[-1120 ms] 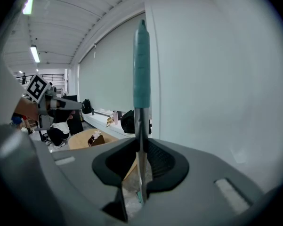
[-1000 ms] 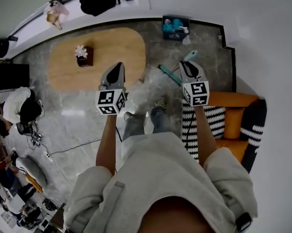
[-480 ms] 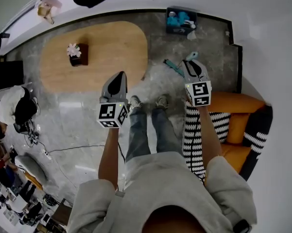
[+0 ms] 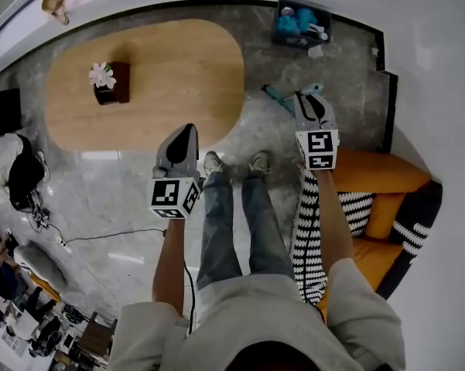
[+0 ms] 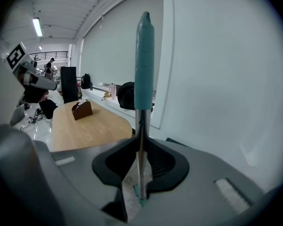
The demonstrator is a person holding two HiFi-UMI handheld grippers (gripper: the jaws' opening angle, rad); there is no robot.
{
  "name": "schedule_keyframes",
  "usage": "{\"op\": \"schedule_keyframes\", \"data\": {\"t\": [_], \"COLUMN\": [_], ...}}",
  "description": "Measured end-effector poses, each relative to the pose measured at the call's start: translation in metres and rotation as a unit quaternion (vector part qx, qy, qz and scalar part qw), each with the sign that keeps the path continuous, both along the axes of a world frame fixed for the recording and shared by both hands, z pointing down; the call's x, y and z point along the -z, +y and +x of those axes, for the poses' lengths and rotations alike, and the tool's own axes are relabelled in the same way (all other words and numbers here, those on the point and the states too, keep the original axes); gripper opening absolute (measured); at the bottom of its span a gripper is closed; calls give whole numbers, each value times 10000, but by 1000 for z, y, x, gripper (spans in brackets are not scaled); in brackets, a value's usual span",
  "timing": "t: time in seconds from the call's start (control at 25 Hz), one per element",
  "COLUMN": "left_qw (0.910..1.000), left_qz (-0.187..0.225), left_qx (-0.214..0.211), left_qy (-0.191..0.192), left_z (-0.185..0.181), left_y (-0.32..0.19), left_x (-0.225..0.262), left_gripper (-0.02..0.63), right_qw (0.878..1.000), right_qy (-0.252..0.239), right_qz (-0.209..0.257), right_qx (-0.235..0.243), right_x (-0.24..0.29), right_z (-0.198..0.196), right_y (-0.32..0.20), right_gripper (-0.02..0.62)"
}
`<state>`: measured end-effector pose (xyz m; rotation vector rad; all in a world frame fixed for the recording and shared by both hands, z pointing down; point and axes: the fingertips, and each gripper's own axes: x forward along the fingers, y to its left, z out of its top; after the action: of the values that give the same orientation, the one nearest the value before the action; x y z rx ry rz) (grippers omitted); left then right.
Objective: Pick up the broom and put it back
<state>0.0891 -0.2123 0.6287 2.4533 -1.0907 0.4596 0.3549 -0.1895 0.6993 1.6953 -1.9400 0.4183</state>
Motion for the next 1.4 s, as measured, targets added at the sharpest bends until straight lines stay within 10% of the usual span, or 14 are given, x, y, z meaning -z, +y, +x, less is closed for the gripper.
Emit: {"op": "schedule_keyframes", "data": {"t": [1.4], "left_qw": [9988], "left_qz": [-352], "left_qx": [319], "left_qy": [-65], "left_z": [-76], "left_y": [-4], "left_x": [-48], "left_gripper": [5], "right_qw": [9938], "right_qy": [731], "right_qz": [-316], "right_qx": [774], "right_x": [-88], "right_z": [-141], "right_y": [-81], "right_gripper": [75]}}
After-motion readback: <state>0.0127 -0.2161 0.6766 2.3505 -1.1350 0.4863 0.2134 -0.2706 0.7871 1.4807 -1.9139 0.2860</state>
